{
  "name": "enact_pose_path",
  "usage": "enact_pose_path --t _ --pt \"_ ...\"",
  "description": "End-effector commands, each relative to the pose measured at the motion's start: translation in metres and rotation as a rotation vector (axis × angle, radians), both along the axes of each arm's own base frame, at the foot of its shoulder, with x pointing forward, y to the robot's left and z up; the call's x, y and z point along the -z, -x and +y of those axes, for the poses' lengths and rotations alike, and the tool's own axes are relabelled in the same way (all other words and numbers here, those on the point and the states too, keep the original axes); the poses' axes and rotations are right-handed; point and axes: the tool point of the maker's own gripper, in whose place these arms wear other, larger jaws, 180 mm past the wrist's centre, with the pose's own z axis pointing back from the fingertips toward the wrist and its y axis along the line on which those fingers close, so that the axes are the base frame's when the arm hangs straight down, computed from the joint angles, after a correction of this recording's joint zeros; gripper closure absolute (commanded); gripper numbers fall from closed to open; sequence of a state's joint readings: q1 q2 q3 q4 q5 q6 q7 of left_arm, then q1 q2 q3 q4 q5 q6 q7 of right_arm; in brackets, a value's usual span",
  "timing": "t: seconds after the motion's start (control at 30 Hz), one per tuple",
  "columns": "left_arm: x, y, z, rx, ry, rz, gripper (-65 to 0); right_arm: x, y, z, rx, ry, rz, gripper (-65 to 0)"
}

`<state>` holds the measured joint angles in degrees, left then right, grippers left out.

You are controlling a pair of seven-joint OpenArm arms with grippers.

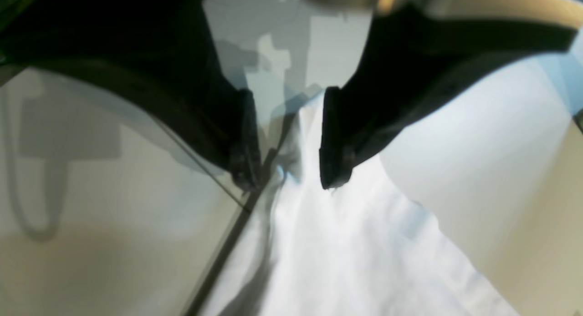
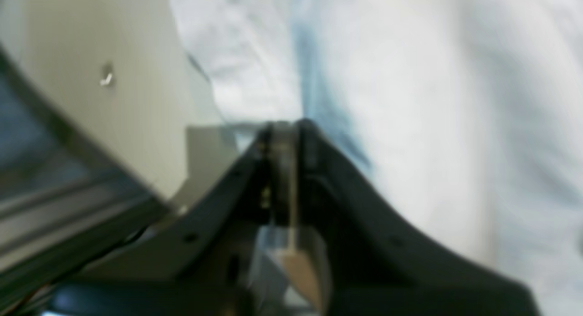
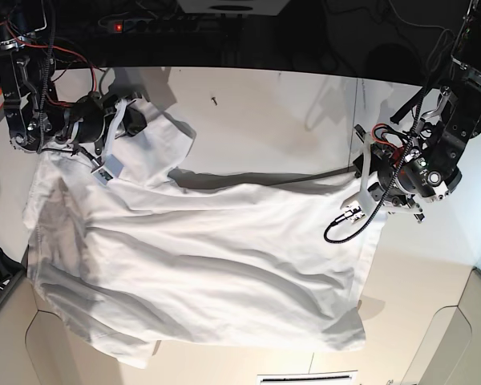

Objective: Layout the t-shirt on the table in an organized manner, then fold the t-shirt properly
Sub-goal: 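Release the shirt with the right gripper and regrasp near the collar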

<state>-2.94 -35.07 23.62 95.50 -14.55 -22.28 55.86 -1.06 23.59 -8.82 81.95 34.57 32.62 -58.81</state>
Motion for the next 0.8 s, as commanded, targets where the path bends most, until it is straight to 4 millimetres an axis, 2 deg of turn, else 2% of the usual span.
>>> enact_pose_path --t 0.0,0.2,0.4,0.57,0.63,0.77 --pt "-0.012 -0.011 0.003 -0.001 -0.004 -0.042 -25.6 -0.004 0.002 -0.004 -0.037 0.037 0.020 0.0" --pt "-0.012 -0.012 0.003 0.000 -0.003 -0.044 -25.5 -0.039 -0.002 0.020 -0.115 -0.029 -0.017 0.0" --pt "-0.012 -0.012 0.003 0.000 -0.003 -0.044 -25.6 -0.044 -0.001 0.021 -0.134 -0.021 -0.020 0.0" --pt "-0.012 -0.013 0.004 0.001 -0.010 -0.049 -25.5 -0.047 0.006 0.028 -0.139 -0.070 0.013 -16.4" --pt "-0.016 -0.019 0.009 -0.017 -0.034 -0.088 -25.5 -0.050 0.006 0.031 -0.136 -0.092 0.013 -17.2" --pt "-0.037 -0.047 0.024 -0.042 -0.112 -0.286 -25.5 -0.053 -0.002 0.034 -0.113 -0.116 -0.023 -17.1"
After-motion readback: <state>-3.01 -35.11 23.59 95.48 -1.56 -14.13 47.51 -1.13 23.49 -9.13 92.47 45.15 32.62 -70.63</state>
